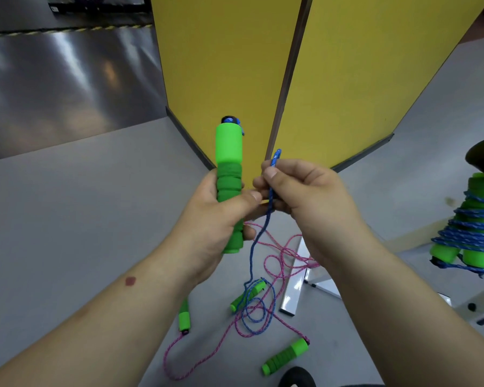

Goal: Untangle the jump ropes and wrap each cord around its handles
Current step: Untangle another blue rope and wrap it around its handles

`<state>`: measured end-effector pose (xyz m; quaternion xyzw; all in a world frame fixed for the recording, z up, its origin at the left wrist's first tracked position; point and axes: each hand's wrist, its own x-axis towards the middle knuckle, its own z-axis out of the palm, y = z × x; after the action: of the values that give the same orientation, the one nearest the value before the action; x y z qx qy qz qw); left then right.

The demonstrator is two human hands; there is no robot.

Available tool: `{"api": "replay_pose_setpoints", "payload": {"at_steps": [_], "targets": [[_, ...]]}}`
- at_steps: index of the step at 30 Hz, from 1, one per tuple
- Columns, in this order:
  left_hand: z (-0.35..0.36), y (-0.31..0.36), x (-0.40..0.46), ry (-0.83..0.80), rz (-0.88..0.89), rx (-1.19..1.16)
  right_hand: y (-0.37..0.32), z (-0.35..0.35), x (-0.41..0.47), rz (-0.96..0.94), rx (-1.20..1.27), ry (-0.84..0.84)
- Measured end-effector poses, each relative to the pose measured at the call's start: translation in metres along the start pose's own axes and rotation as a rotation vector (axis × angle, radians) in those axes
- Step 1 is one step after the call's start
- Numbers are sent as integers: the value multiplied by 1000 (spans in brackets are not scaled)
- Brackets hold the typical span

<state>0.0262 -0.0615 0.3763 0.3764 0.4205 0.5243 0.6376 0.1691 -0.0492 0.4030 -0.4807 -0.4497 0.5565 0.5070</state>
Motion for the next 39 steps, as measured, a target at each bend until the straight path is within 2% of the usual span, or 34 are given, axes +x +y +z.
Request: {"api": "replay_pose_setpoints", "payload": {"at_steps": [5, 7, 9, 11, 13, 14, 17, 19, 22, 25, 27, 28, 30, 32, 34, 37, 39], "targets": [[10, 0, -5, -40, 9, 54, 6, -1, 0, 49, -4, 34], [8, 5, -1, 38, 36, -19, 9, -1, -1, 207, -6, -93], [-2, 10, 6, 124, 80, -51, 8, -1, -7, 386, -126, -289], [-12, 12, 10, 210, 116, 29, 10, -2, -11, 330, -301, -375], [-14, 10, 10, 264, 94, 104, 10, 1, -10, 178, -301, -261], [-12, 8, 8, 237, 66, 106, 8, 1, -8, 115, -241, -176], [1, 0, -1, 7, -10, 76, -3, 0, -1, 13, 13, 1], [8, -4, -7, -70, -7, 119, -3, -3, 1, -7, 9, 52], [12, 0, -7, -49, 13, 68, 5, -4, -1, 81, -55, -21], [2, 10, 1, 97, 36, -20, 4, -4, -7, 349, -62, -252], [-6, 13, 5, 171, 74, -3, 2, -6, -10, 374, -227, -376], [-9, 13, 6, 188, 85, 26, 2, -6, -11, 324, -272, -379], [-8, 10, 6, 185, 69, 79, 2, -2, -9, 183, -178, -273], [-3, 6, 0, 93, 17, 57, -1, 1, -6, 67, 22, -139], [5, 1, -7, -37, -15, 63, -4, 0, -3, -5, 85, -29], [14, 1, -11, -89, -5, 98, -1, -3, -4, 20, 23, 4], [12, 6, -7, -9, 45, 80, 3, -3, -4, 156, 38, -105]]}}
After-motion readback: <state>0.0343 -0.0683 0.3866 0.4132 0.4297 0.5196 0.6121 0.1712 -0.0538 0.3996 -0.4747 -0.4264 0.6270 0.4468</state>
